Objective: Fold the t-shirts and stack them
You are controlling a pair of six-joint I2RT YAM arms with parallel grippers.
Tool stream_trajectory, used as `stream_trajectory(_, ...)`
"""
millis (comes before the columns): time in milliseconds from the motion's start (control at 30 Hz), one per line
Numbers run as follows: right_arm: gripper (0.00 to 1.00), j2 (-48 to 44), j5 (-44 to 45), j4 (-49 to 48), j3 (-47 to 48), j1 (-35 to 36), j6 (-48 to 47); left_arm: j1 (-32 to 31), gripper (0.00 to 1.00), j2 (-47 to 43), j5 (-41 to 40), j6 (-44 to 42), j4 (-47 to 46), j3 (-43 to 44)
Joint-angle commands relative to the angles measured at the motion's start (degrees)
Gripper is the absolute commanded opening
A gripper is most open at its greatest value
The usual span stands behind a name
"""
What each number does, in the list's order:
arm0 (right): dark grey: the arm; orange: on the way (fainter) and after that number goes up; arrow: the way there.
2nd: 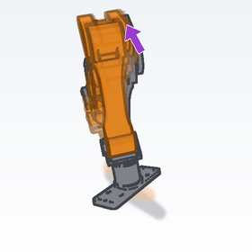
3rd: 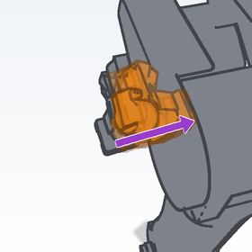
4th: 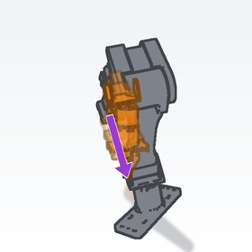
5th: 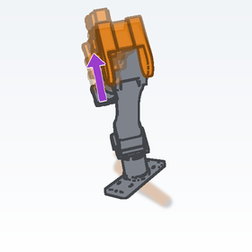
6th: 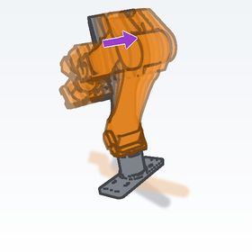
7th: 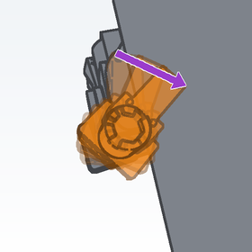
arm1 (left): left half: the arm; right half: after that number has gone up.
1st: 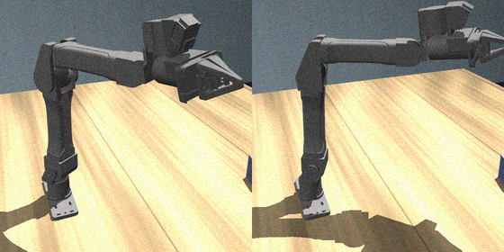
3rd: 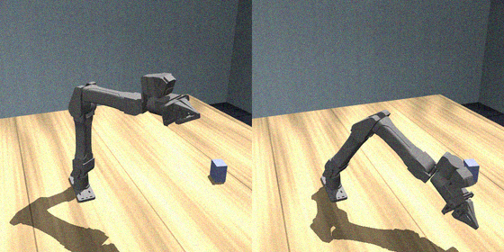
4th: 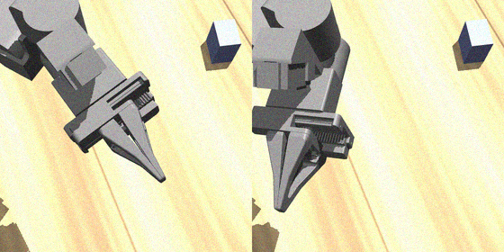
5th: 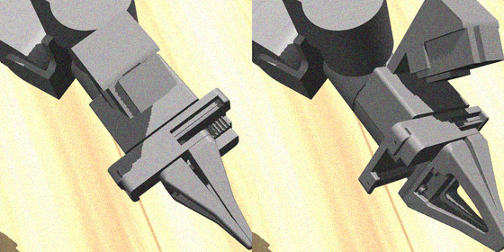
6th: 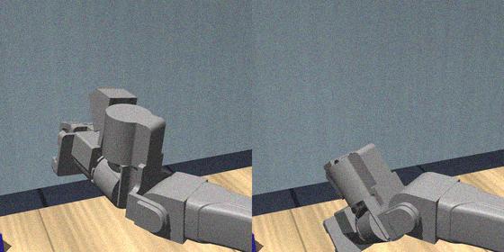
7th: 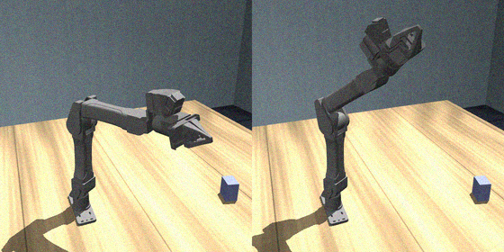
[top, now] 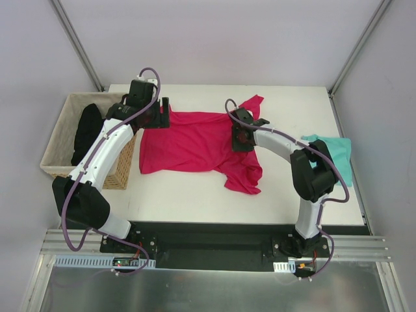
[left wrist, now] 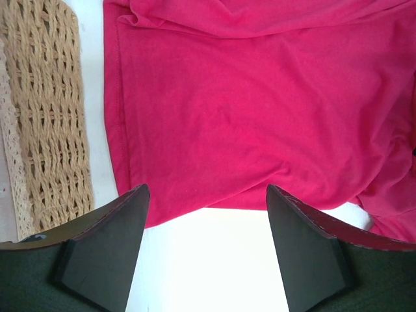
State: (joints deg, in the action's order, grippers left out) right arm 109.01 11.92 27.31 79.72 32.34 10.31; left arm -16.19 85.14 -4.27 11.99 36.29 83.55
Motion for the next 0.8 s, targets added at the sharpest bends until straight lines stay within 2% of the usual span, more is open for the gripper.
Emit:
stream_trajectory(0, 0.3, 1.5, -2.0, -0.4, 1.8, 0.0, 0.9, -0.5, 0.72, -1.6, -1.4, -0.4, 0.4, 2.3)
stream_trajectory(67, 0.19, 1.4, -1.9, -0.3, 1.8, -0.1, 1.0, -0.5, 0.72, -1.2, -1.4, -0.4, 0.5, 2.6)
stream_trajectory(100, 0.08, 1.4, -1.9, -0.2, 1.8, -0.1, 1.1, -0.5, 0.72, -1.1, -1.4, -0.6, 0.5, 2.8)
stream_trajectory(167, 0.01, 0.9, -0.5, 0.0, 1.3, -0.2, 2.0, -0.5, 0.72, -0.8, -1.5, -0.7, 0.5, 2.9)
stream_trajectory(767, 0.01, -6.3, 11.2, 1.1, -1.7, -1.0, 12.7, -0.5, 0.71, 1.1, -1.0, -1.5, 0.6, 5.2)
